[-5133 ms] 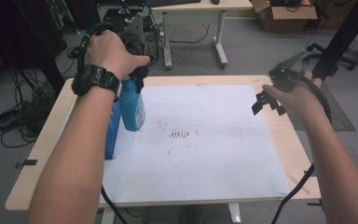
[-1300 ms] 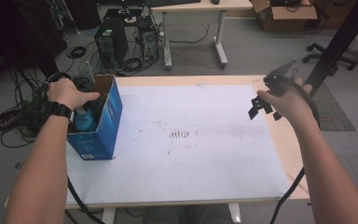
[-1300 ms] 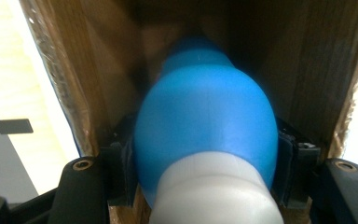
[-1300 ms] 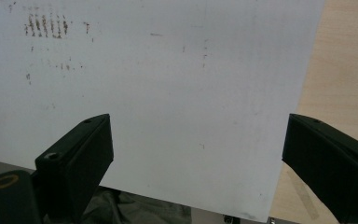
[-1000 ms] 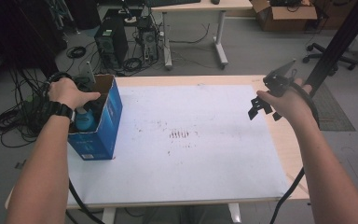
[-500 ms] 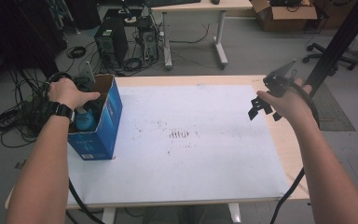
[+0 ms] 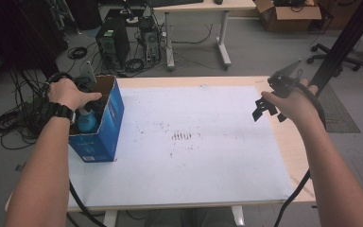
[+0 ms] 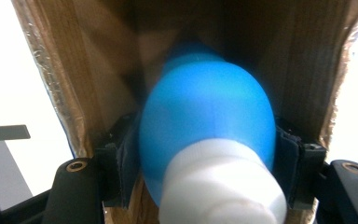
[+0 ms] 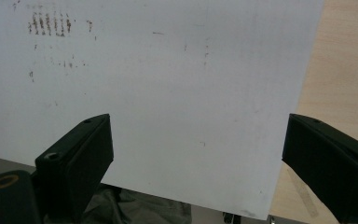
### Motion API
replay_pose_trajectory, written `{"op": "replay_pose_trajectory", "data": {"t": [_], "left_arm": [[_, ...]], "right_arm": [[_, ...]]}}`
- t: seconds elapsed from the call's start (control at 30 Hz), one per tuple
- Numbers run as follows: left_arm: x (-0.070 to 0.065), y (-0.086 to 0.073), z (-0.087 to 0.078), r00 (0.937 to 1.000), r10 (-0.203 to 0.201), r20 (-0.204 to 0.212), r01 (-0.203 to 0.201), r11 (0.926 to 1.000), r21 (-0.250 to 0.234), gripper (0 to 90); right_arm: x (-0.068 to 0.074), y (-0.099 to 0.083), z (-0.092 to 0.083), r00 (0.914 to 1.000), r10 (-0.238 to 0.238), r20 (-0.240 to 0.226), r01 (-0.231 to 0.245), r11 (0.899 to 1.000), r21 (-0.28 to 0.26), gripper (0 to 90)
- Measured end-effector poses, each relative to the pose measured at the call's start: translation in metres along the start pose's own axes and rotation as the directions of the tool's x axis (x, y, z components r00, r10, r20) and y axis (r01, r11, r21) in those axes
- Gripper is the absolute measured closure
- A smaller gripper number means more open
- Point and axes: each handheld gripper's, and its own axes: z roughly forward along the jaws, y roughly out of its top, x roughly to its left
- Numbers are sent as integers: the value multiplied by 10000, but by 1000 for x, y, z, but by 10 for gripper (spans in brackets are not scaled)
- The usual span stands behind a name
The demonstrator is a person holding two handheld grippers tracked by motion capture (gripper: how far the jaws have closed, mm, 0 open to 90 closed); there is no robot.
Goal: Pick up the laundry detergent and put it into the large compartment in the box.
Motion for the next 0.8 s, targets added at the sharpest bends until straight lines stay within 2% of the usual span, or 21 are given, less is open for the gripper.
{"op": "replay_pose_trajectory", "data": {"t": [0.3, 0.33, 0.63, 0.8], "left_arm": [[-2, -4, -14, 10000, -32, 69, 35, 9993, -368, 313], [-3, -6, -20, 10000, -69, 26, 70, 9985, -538, 314], [-5, -13, -45, 9999, -24, -108, 13, 9951, -988, 307], [-11, -20, -62, 9997, 122, -192, -145, 9917, -1275, 298]], "right_arm": [[-1, -3, -3, 10000, 19, -6, -19, 10000, -45, 89], [-1, -4, -4, 10000, 19, -13, -19, 10000, -59, 89], [0, -6, -5, 10000, -22, -43, 21, 10000, -82, 89], [4, -6, -7, 9999, -82, -68, 81, 9999, -107, 89]]}}
